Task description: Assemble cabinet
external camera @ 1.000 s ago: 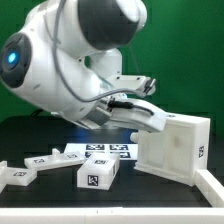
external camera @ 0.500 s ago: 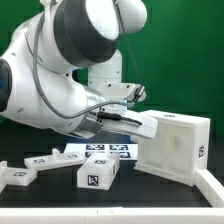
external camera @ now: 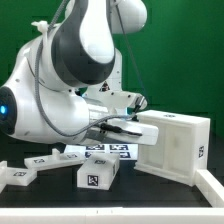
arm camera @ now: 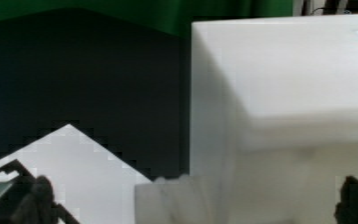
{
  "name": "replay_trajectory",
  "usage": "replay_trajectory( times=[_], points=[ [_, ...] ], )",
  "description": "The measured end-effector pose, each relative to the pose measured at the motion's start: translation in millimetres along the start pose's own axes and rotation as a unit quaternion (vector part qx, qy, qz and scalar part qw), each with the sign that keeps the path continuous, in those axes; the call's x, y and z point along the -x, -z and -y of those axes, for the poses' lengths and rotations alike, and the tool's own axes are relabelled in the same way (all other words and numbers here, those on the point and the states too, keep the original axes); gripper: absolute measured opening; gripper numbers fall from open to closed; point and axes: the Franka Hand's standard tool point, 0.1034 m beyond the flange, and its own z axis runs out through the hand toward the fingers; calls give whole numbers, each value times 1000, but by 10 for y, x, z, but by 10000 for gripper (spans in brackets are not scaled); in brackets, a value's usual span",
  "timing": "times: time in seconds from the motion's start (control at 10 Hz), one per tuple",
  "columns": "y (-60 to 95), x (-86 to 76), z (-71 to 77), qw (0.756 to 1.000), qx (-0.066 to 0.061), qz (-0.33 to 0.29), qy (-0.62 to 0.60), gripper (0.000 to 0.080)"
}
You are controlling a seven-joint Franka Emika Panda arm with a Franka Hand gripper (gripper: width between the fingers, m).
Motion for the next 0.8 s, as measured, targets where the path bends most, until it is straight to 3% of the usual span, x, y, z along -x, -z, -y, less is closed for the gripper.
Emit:
replay_trajectory(
  times=[0.3, 0.4, 0.5, 0.7, 0.8],
  points=[
    [-94, 24, 41, 1000, 10, 4, 3, 796],
    [-94, 22, 38, 1000, 10, 4, 3, 660],
    [-94, 21, 38, 1000, 10, 4, 3, 660],
    [-96, 20, 37, 1000, 10, 4, 3, 386],
    [-96, 20, 37, 1000, 10, 4, 3, 386]
  ],
)
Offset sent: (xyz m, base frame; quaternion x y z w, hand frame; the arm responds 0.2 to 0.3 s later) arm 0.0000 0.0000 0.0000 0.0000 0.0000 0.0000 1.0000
